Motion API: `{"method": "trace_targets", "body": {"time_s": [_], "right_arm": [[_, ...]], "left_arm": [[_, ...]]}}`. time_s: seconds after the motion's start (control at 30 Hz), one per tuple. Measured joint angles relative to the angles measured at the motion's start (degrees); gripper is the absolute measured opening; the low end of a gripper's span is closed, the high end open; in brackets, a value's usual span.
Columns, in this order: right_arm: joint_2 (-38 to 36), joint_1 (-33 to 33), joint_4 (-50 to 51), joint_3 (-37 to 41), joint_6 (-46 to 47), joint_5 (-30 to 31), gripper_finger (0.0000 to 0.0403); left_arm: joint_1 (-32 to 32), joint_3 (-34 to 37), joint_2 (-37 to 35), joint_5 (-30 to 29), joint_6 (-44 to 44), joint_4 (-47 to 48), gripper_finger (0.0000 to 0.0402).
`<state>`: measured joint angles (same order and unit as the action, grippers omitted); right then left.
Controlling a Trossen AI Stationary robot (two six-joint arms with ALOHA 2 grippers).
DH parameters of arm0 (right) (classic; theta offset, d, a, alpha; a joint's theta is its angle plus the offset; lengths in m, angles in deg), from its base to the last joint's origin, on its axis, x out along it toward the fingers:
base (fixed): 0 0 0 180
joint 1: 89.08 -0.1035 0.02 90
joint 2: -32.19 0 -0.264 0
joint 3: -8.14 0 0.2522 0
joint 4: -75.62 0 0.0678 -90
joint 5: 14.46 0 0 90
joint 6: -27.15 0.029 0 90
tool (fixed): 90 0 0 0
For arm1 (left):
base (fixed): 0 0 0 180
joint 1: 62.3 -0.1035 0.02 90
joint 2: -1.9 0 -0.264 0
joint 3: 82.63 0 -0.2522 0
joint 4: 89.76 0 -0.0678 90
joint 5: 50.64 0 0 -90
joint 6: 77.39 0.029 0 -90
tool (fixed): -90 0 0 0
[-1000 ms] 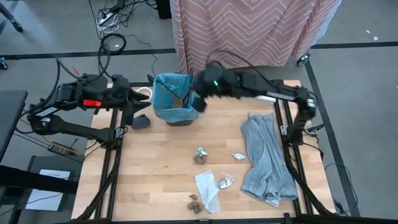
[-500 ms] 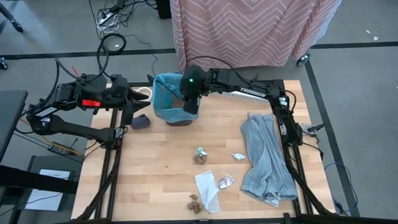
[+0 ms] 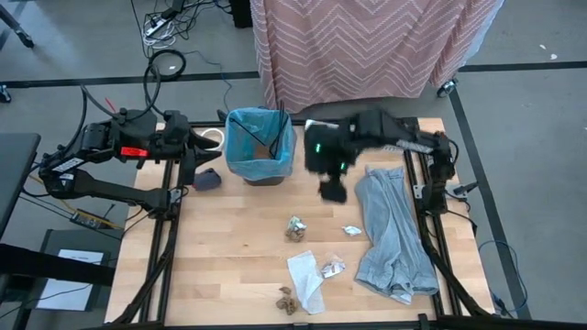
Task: Place trash/remove bag and relplace
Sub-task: Put the white paper into the black trash bin
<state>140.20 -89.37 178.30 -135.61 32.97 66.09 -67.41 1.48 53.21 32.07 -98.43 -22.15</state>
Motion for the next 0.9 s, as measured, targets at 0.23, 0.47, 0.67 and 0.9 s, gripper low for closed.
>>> {"method": "trace_targets", "body": {"time_s": [0.23, 0.47, 0.67, 0.9], "right_arm": [[-2.63, -17.45, 0.86, 19.78, 6.42, 10.27, 0.0227], [-7.48, -22.29, -12.92, 44.84, 18.26, 8.19, 0.0229], [-11.02, -20.93, -29.26, 60.25, 23.34, 9.65, 0.023], [-11.26, -18.46, -42.2, 70.17, 24.7, 8.86, 0.0232]], "left_arm": [[0.01, 0.0, 0.0, 0.97, -0.15, -0.06, 0.0162], [0.01, 0.04, 0.12, 1.47, -0.15, -0.22, 0.0162], [-0.01, 0.04, 0.15, 1.53, -0.12, -0.17, 0.0162], [-0.01, 0.04, 0.15, 1.53, -0.2, -0.12, 0.0162]]}}
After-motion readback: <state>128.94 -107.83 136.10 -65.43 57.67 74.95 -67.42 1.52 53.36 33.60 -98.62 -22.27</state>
